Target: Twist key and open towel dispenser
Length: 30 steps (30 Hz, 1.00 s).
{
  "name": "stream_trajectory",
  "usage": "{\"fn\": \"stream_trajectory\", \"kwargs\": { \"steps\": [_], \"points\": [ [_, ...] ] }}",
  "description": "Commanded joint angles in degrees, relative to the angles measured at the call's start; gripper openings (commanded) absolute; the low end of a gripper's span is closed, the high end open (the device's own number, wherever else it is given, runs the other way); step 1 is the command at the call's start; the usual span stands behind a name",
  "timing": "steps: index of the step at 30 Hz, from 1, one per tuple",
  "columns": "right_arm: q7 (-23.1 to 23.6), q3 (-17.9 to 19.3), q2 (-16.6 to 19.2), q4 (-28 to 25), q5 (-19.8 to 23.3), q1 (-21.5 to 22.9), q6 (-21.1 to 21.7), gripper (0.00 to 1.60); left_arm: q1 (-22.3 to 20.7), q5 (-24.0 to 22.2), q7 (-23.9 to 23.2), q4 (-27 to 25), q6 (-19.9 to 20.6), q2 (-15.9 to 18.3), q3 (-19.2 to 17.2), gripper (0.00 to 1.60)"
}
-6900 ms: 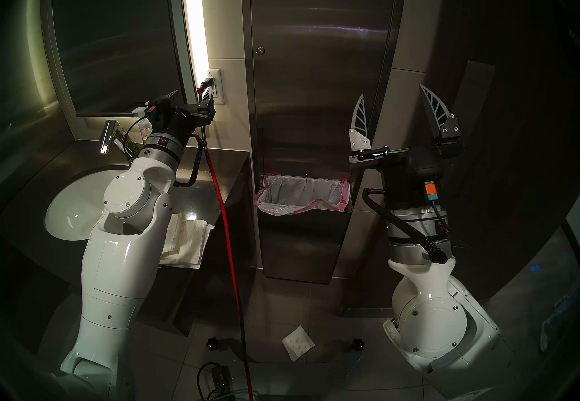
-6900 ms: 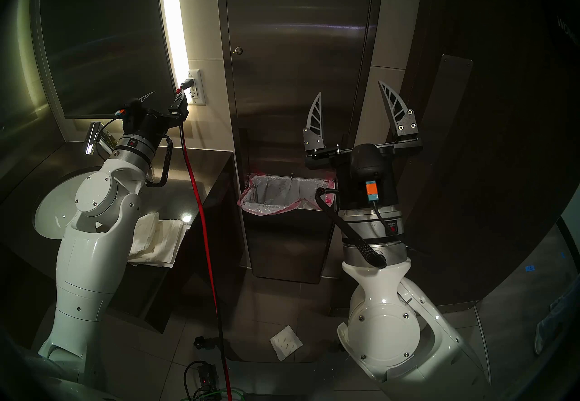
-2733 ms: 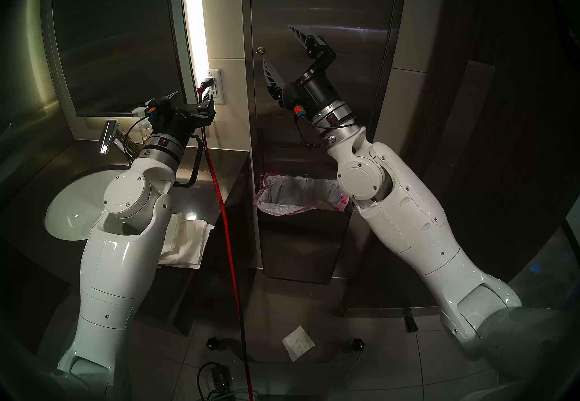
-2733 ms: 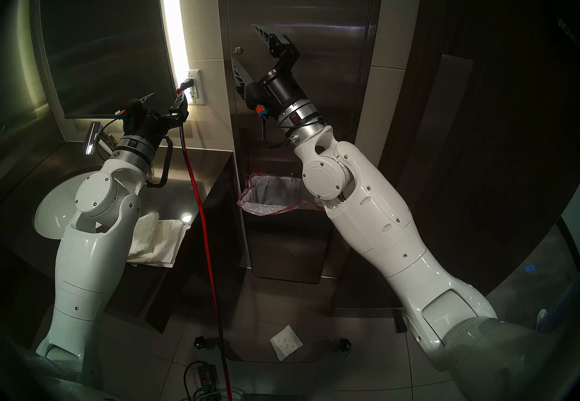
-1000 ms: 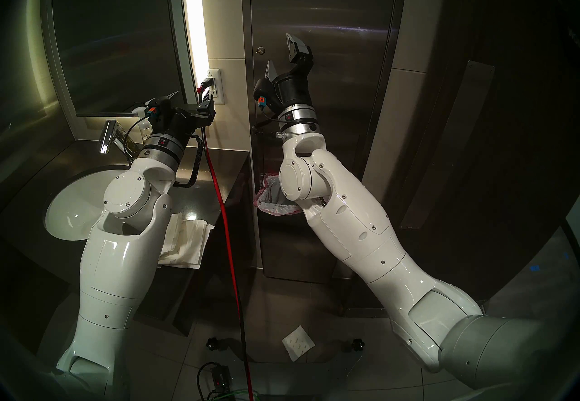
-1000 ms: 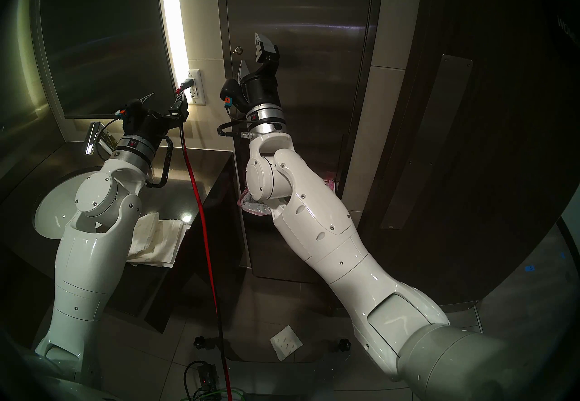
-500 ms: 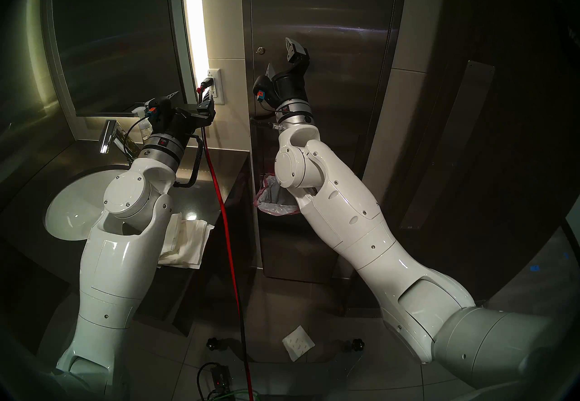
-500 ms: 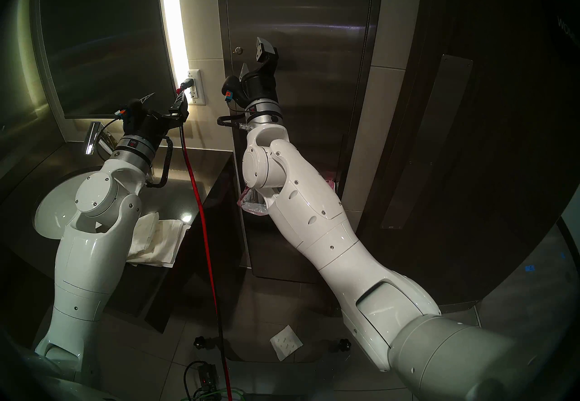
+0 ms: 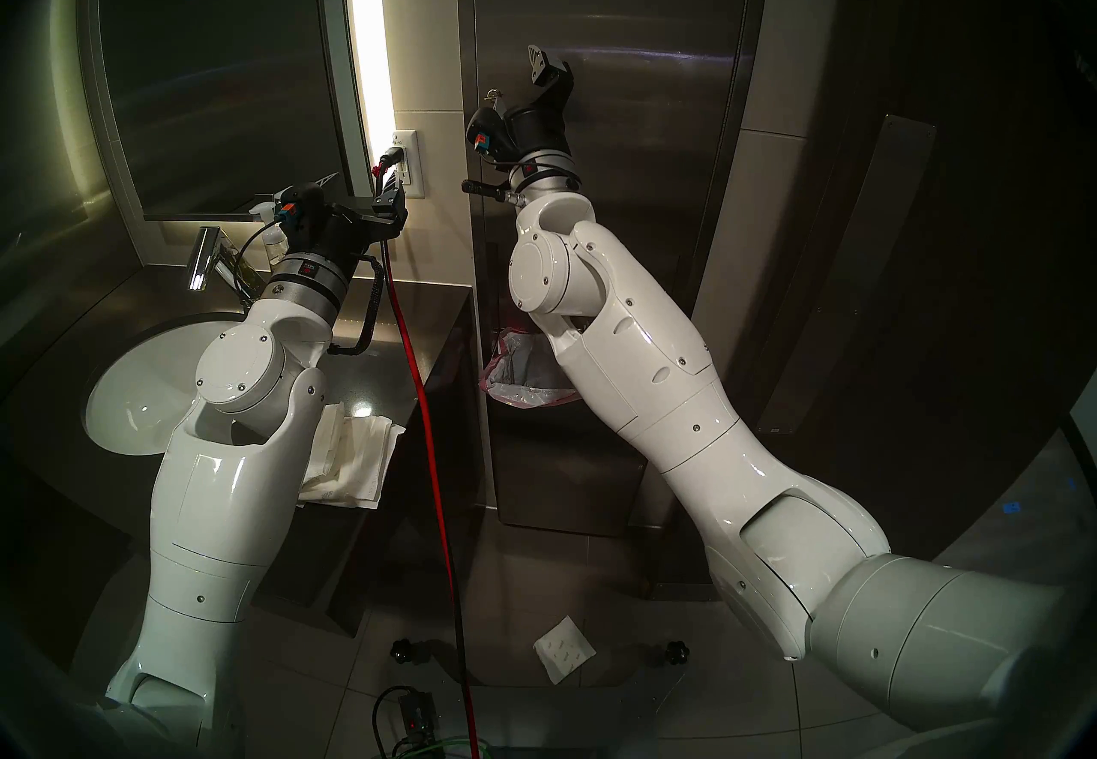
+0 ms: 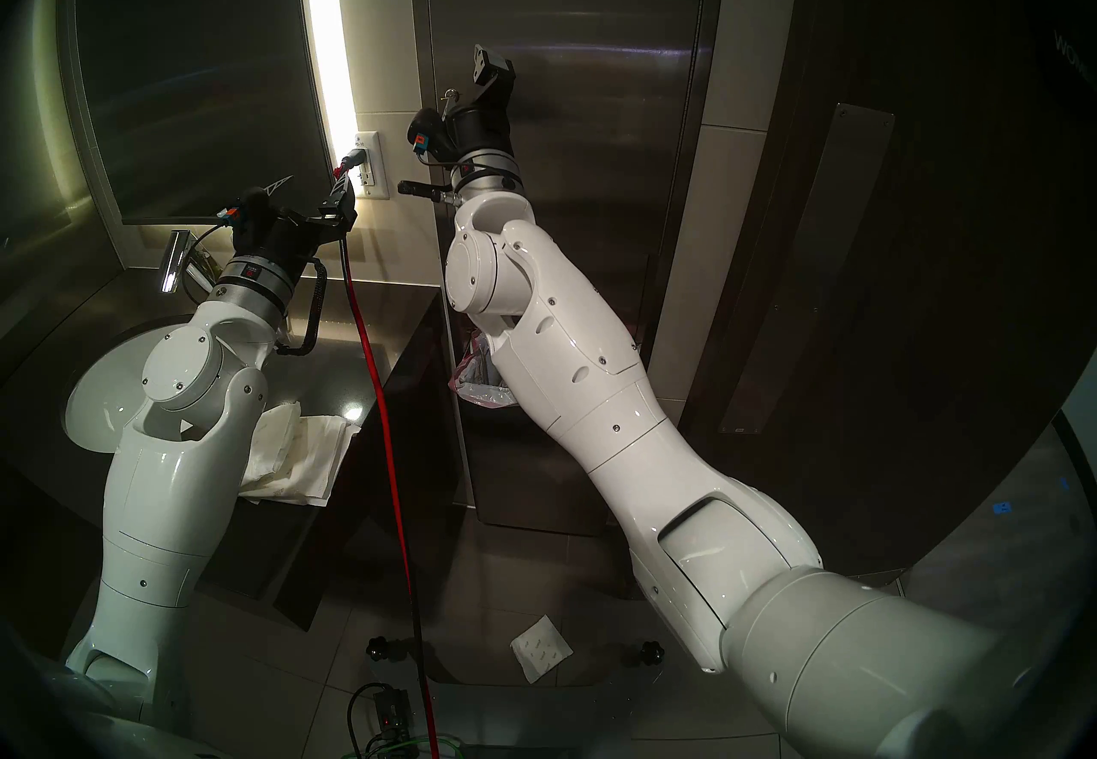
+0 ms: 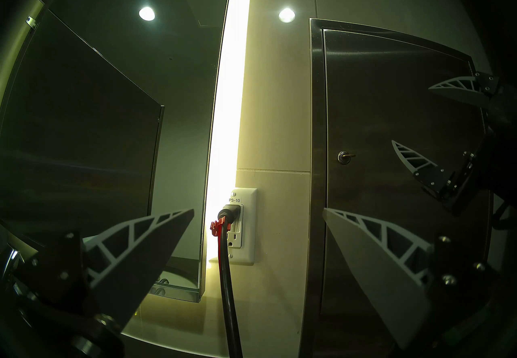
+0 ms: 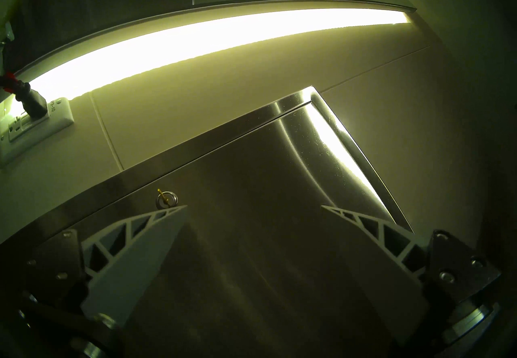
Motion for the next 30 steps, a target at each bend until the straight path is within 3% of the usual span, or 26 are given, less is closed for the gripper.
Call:
{"fn": "stream_trajectory", "kwargs": {
  "steps": [1,30],
  "points": [
    [2.20,0.38,-0.20,-0.41,0.38,1.42,0.75,1.60,-0.67,0.17,0.11,-0.48,-0.55,-0.09,-0.11,1.60],
    [3.71,0.42,-1.15,7.39,2.22,4.93,-3.99,1.60,-0.66,0.07,0.21,-0.49,-0.56,0.04,-0.04,1.60]
  ]
}}
